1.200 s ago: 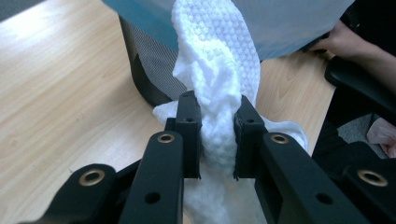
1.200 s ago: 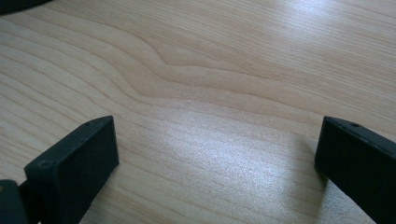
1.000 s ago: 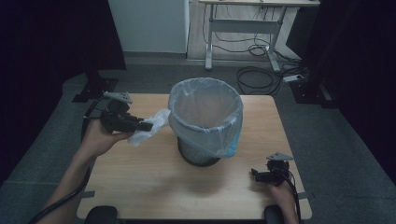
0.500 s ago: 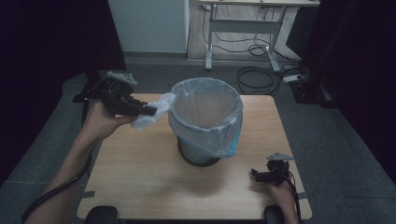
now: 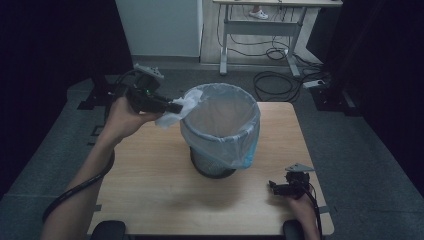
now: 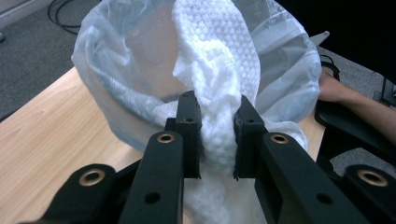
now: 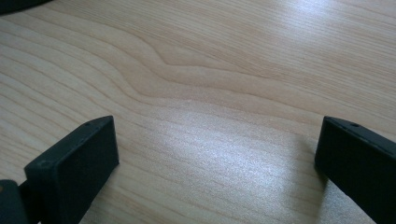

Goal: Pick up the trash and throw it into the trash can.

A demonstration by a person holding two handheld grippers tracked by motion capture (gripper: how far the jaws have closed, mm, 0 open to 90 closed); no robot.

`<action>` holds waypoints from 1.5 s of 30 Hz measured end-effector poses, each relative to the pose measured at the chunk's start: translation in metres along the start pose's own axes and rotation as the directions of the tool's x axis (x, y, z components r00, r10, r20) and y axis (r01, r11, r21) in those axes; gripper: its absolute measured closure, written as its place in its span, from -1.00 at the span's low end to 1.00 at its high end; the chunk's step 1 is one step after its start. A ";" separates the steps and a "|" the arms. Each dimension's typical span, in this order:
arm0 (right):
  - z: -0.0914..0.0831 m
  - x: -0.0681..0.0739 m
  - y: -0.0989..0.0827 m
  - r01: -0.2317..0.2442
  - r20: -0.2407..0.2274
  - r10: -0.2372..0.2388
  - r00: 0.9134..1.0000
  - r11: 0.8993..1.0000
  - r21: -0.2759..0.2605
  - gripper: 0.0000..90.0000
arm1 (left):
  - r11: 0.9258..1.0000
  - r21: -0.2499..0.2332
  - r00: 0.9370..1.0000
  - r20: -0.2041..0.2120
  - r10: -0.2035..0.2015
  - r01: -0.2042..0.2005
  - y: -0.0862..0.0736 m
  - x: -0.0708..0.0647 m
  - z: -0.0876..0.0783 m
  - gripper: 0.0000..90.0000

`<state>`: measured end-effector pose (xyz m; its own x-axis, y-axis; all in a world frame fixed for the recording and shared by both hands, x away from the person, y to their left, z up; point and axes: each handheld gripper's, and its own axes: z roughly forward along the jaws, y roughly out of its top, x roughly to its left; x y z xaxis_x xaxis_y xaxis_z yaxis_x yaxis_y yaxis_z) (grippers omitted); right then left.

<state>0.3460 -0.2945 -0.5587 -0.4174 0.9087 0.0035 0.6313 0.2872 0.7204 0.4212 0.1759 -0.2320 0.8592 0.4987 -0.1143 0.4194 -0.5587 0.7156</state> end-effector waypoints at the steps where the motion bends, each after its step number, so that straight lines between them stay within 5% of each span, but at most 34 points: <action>1: 0.000 0.000 0.000 0.000 0.000 0.000 1.000 1.000 0.000 -1.00 | 1.000 -0.001 1.000 0.000 0.000 0.000 0.002 0.000 0.002 0.70; 31: 0.000 0.000 0.000 0.008 -0.007 -0.008 1.000 1.000 0.001 -1.00 | 1.000 -0.014 1.000 -0.022 0.019 -0.019 0.050 0.004 0.081 0.65; 40: 0.000 0.001 0.000 0.012 -0.015 -0.012 1.000 1.000 0.001 -1.00 | 0.998 0.056 0.999 -0.050 0.019 -0.016 0.048 0.009 0.119 0.56; 45: 0.000 0.001 0.000 0.015 -0.018 -0.015 1.000 1.000 0.001 -1.00 | 0.993 0.108 0.992 -0.115 0.054 -0.041 0.047 0.008 0.128 0.23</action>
<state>0.3456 -0.2936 -0.5586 -0.4381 0.8989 0.0053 0.6260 0.3008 0.7195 0.4853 0.0685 -0.2874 0.8410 0.5410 0.0043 0.4130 -0.6471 0.6409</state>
